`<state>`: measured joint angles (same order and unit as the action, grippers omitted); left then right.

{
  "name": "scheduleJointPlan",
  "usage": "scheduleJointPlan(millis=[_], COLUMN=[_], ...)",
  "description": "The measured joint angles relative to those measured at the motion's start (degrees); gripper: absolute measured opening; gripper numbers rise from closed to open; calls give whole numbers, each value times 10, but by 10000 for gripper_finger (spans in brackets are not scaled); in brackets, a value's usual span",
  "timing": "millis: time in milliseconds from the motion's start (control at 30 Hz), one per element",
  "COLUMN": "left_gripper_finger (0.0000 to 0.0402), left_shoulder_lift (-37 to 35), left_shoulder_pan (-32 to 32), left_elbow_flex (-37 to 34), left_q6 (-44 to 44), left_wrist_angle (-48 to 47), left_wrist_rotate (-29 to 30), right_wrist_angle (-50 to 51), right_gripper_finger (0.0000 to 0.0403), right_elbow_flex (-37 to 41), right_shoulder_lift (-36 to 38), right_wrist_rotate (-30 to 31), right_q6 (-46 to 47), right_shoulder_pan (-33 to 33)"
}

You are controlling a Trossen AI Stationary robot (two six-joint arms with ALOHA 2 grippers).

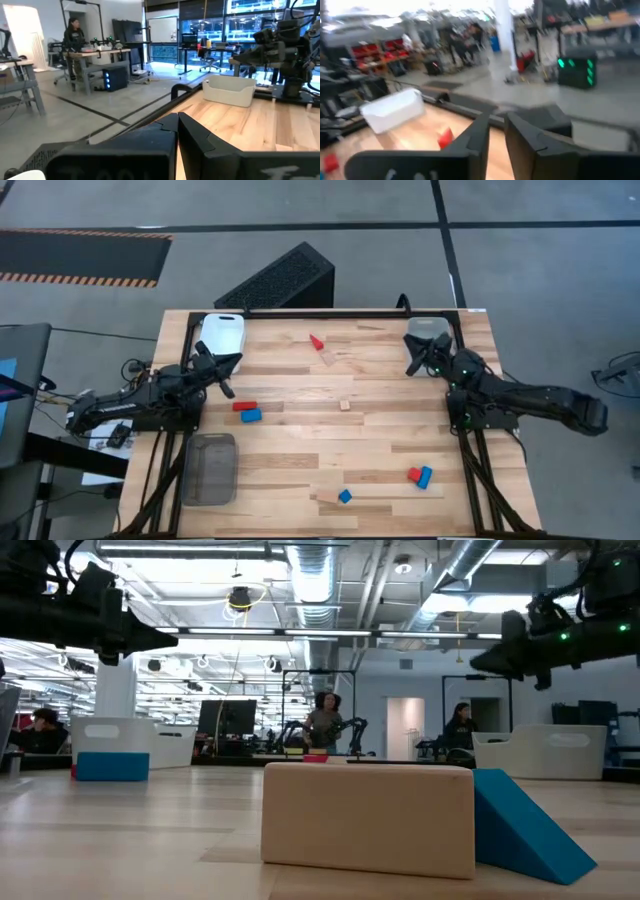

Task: Sort & place blocks by color
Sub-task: Put the top red block into the white bin

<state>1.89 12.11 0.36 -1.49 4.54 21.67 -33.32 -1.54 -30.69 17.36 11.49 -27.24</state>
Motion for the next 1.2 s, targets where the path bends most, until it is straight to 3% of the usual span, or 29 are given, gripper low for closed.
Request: scheduleJointPlan(millis=[167,433,633,967,1200], left_gripper_finger=[0,0,0,0,0], left_shoulder_lift=[0,0,0,0,8], left_shoulder_pan=[0,0,12,36,36], left_elbow_flex=[0,0,0,0,0], left_q6=[0,-69,-111,-77,-70], left_wrist_angle=[0,12,55,3,1], left_wrist_rotate=[-11,13,30,30,21], right_wrist_angle=[-84,-71,-88,-87,-88], right_gripper_finger=[147,212,219,218,219], right_elbow_flex=[-1,-1,-35,-127,-173], right_shoulder_lift=[-35,-114,-185,-269,-314], right_wrist_rotate=[-49,-64,-52,34,37], right_q6=[5,79,36,-82,-64], right_shoulder_pan=[0,40,66,59,10])
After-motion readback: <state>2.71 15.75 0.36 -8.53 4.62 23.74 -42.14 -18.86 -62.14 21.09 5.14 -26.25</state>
